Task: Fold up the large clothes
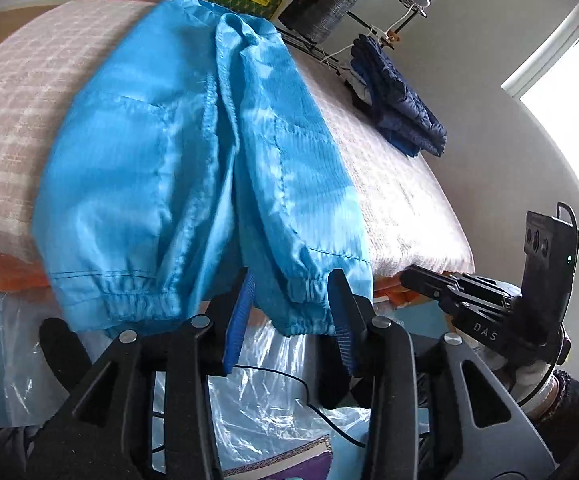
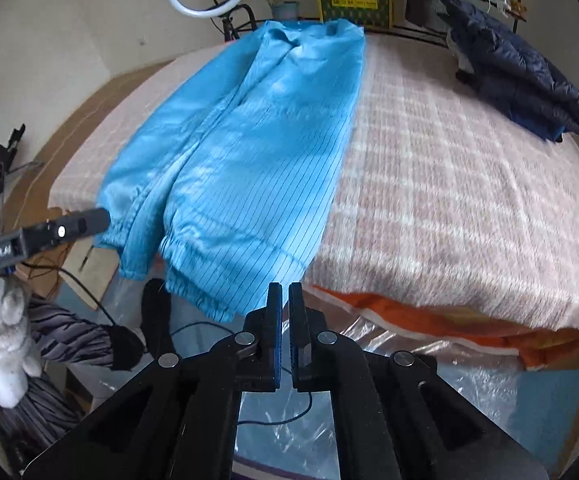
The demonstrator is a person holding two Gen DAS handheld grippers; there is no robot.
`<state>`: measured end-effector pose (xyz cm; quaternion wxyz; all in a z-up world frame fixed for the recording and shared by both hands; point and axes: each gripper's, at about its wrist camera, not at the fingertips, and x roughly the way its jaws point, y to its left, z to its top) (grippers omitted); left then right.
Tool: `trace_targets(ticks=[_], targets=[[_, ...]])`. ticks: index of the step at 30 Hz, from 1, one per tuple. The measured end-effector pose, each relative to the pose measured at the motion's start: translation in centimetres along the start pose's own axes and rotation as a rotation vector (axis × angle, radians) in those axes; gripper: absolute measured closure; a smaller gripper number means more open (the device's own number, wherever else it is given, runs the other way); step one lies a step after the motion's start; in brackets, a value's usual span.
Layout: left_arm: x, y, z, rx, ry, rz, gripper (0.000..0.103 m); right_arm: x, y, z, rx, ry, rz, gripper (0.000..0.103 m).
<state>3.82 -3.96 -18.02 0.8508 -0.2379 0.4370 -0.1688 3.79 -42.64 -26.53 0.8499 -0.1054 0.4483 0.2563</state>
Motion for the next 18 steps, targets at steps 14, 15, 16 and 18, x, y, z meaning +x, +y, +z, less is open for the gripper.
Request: trace_targets(ticks=[14,15,16,18], targets=[[2.9,-0.8,-0.7,0.105,0.023,0.140,0.085,4.3,-1.9,0.7,0.072,0.087,0.116,0.086],[1.7,-1.2,-0.7,0.127,0.015,0.135,0.085,4.4,-2.1,0.6,0.075,0.094,0.119,0.086],[0.2,-1.4,-0.7,0.151,-0.006,0.131,0.083,4.4,-2.2,0.5,0.078,0.099,0.120,0.086],[-3.2,-1.0,-0.6,0.192,-0.081,0.162,0.072,4.1,-2.4,0.5,0.074,0.091,0.106,0.085]])
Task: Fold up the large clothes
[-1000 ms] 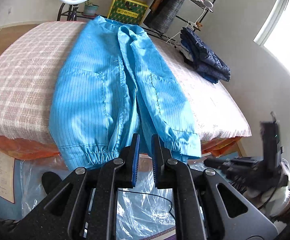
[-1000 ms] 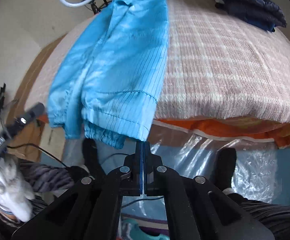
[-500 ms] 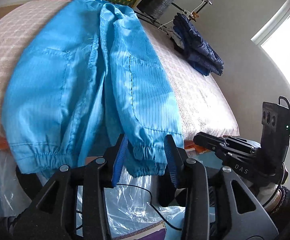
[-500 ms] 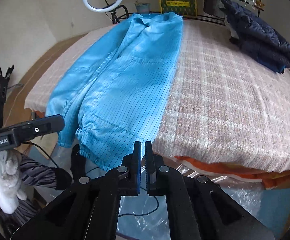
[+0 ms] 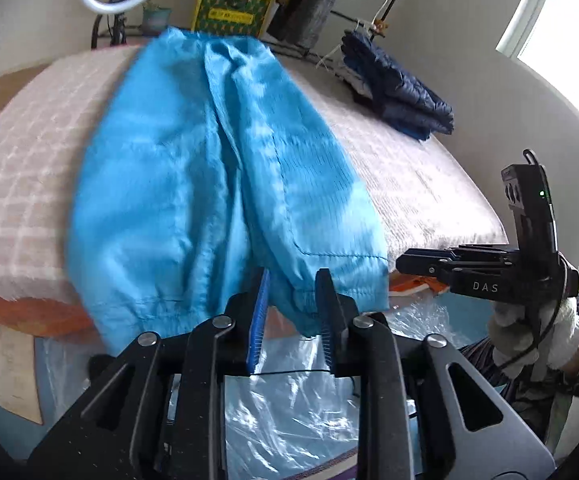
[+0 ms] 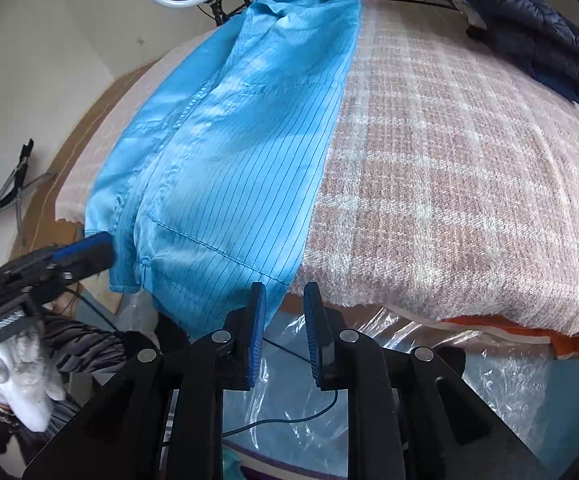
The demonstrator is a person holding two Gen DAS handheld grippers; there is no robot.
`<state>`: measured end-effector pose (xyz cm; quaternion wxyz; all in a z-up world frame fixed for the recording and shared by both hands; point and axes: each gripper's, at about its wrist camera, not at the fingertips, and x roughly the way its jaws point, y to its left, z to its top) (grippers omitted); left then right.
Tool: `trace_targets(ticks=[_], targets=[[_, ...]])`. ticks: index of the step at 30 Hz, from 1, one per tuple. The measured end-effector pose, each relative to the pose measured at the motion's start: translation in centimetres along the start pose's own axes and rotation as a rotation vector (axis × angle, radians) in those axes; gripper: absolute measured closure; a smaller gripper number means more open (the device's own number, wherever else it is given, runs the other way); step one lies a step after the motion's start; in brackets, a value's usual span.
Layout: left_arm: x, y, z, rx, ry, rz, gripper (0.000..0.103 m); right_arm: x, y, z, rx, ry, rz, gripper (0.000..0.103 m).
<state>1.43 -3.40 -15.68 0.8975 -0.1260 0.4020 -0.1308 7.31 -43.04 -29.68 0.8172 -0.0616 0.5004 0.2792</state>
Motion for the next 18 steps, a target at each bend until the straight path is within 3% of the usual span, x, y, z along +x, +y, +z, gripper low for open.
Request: trace_targets(ticks=[2,3,8,13,17,18], targets=[[-1.6,1.9,0.1,-0.003,-0.047,0.082,0.071,-0.4,-0.1,0.1,-0.010,-0.013,-0.010,0.085],[-1.6,3.2,0.1,-0.021,-0.035,0.105,0.071,-0.6,-0.2,0.1,-0.005,-0.013,-0.006,0.085],[2.3,5.6,-0.7,-0.081,0.078,0.094,0.071,0.2,-0.4,0.0,0.008,0.014,0.001,0.085],[6.5,2.6,-1.3,-0.050,0.124,0.024,0.071,0.3,0.3,0.0,-0.016,0.008,-0.004,0.085],[7.7,-1.1,-2.0,0.121,0.111,0.062,0.071,0.3,0.3,0.0,-0.017,0.016,0.006,0.085],[7.5,-1.2,-2.0,0.122,0.109,0.058,0.071,0.4,0.2,0.0,-0.018,0.022,0.005,0.085]])
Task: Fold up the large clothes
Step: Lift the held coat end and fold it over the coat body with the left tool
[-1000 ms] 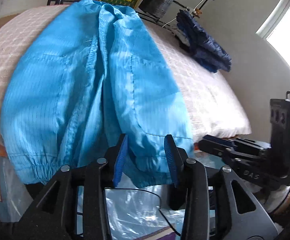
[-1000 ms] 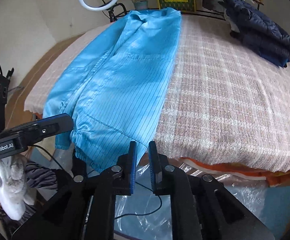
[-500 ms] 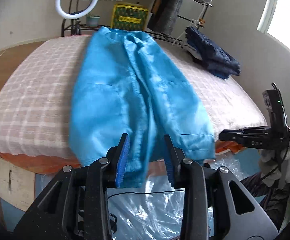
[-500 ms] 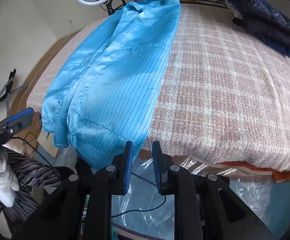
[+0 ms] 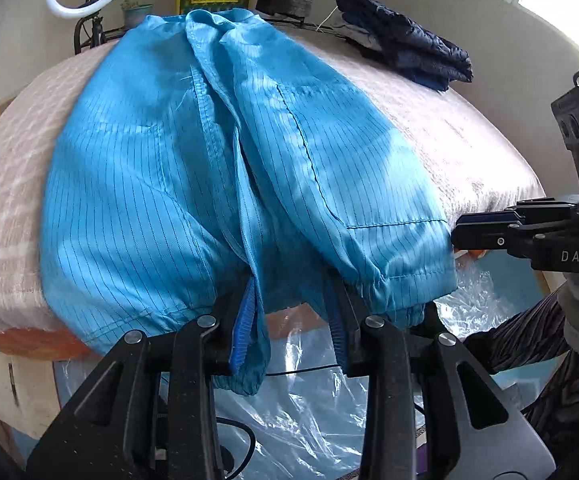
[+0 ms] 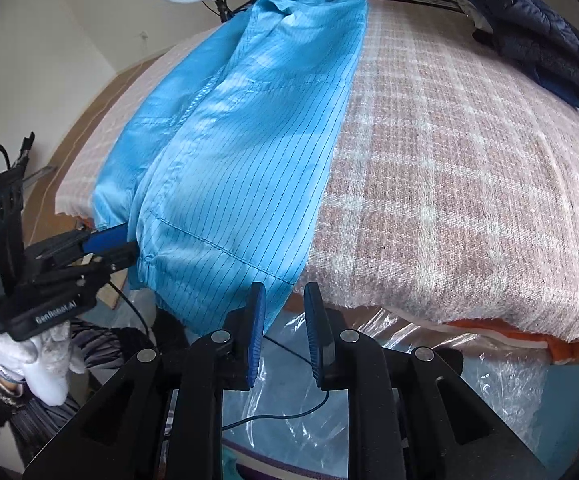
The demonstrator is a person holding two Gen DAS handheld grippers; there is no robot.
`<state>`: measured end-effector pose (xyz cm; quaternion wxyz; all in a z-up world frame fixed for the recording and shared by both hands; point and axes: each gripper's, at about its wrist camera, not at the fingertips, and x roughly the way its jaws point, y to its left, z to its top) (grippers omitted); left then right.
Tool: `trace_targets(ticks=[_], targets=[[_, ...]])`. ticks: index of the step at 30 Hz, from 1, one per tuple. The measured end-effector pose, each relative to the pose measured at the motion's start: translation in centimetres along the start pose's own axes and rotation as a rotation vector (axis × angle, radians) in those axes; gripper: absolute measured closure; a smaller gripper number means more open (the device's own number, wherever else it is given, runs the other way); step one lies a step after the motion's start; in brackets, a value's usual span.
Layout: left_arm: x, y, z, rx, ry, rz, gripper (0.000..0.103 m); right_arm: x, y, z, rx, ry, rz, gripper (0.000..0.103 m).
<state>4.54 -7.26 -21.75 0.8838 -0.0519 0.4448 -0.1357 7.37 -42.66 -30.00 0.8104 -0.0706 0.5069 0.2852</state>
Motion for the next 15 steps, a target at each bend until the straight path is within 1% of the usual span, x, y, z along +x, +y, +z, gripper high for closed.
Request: trace_targets(ticks=[2,3,4,5,7,9,11,13,15], targets=[[-0.9,1.0,0.0,-0.054,-0.002,-0.033,0.071,0.2,-0.2,0.0,0.003,0.012,0.003,0.079],[-1.8,1.8,0.0,-0.086,-0.008,-0.047,0.071,0.4,-0.4,-0.1,0.008,0.020,0.011,0.066],[-2.7,2.4,0.1,-0.100,-0.014,-0.050,0.071,0.5,-0.6,-0.1,0.016,0.030,0.030,0.051],[-3.6,3.0,0.1,-0.103,-0.025,-0.056,0.071,0.7,-0.8,-0.1,0.023,0.041,0.054,0.048],[-5.9,4.6,-0.2,-0.114,-0.048,-0.035,0.071,0.9,-1.0,-0.1,0.025,0.061,0.097,0.047],[-7.4,7.2,-0.7,-0.162,-0.043,-0.033,0.068,1.1,-1.1,0.0,0.008,0.075,0.125,0.047],[-7.7,10.2,-1.2,-0.251,-0.020,-0.055,0.057,1.5,-1.6,0.2,0.003,0.088,0.171,0.047],[-7.1,12.8,-1.3,-0.347,0.024,-0.085,0.051,1.9,-2.0,0.3,0.015,0.098,0.224,0.047],[-6.1,15.0,-1.4,-0.426,0.044,-0.135,0.049,2.6,-2.5,0.4,0.036,0.109,0.258,0.047]])
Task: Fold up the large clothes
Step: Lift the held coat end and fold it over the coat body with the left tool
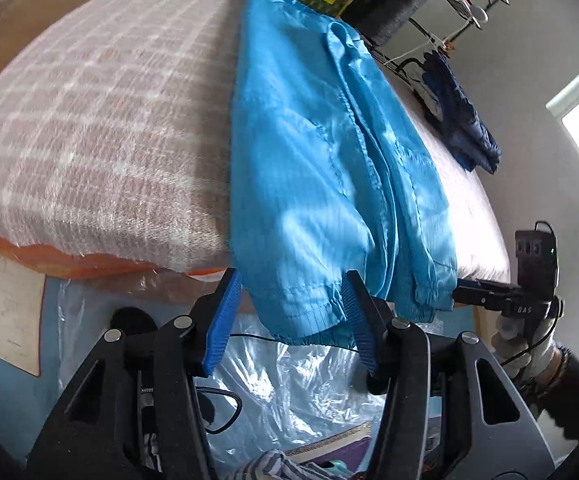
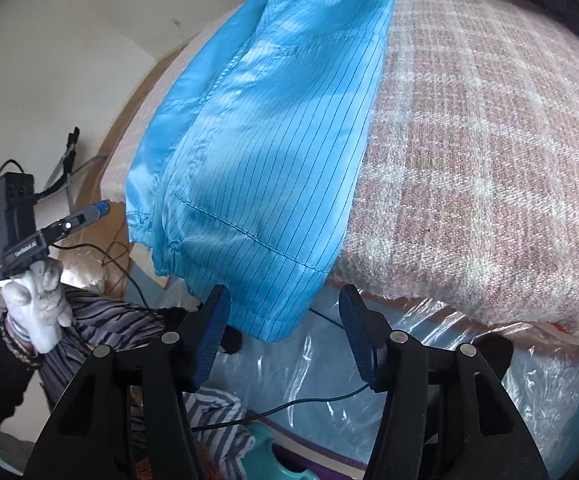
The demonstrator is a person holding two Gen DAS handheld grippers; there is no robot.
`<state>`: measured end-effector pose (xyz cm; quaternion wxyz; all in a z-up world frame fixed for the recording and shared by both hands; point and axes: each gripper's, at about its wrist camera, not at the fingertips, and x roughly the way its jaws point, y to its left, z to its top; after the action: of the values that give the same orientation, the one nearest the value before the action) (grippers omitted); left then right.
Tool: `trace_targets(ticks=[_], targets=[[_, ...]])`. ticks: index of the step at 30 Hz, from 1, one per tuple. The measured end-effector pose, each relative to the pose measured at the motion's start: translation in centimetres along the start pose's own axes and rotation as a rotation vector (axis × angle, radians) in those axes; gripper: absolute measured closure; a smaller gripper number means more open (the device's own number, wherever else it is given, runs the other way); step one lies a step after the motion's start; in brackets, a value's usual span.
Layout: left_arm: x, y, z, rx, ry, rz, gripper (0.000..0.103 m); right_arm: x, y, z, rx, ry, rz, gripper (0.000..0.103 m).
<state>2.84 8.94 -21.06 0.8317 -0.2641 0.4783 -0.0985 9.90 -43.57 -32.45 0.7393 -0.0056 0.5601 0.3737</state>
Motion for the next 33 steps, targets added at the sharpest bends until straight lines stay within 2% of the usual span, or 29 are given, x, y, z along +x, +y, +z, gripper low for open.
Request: trace_targets(ticks=[4,6,13,15,17,19,21,23,25,33], targets=[[2.3,2.9,1.2,-0.115,0.060,-0.099,0.045,0.4,-0.9,0.9,0.041,0.001,0.092,0.047],[3.6,3.7,1.4,-0.150,0.085,-0.126,0.045,0.6,-1.0,1.4,0.033,-0.004,0.091,0.047],[6.5,3.2,1.4,-0.140,0.132,-0.210,0.046,2.4,-0.2,2.3,-0.019,0.025,0.144,0.046],[6.8,2.9,0.8,-0.135,0.152,-0.245,0.051,2.7,0.2,2.4,-0.040,0.041,0.171,0.051],[6.8,2.6,0.3,-0.114,0.165,-0.249,0.060,3.0,0.3,2.4,-0.043,0.056,0.204,0.067],[6.4,2.2,0.2,-0.102,0.161,-0.236,0.071,3.5,0.6,2.5,-0.041,0.070,0.232,0.091],[6.0,1.8,0.2,-0.125,0.157,-0.236,0.076,3.1,0.6,2.5,-0.028,0.059,0.275,0.094],[5.3,1.1,0.0,-0.103,0.142,-0.229,0.089,2.3,0.4,2.7,-0.024,0.051,0.311,0.096],[4.5,0.3,0.2,-0.092,0.125,-0.235,0.094,1.0,0.0,3.1,-0.038,0.034,0.318,0.096],[1.4,-3.8,3.2,-0.094,0.046,-0.283,0.099,-2.2,-0.7,4.3,0.057,-0.052,0.405,0.098]])
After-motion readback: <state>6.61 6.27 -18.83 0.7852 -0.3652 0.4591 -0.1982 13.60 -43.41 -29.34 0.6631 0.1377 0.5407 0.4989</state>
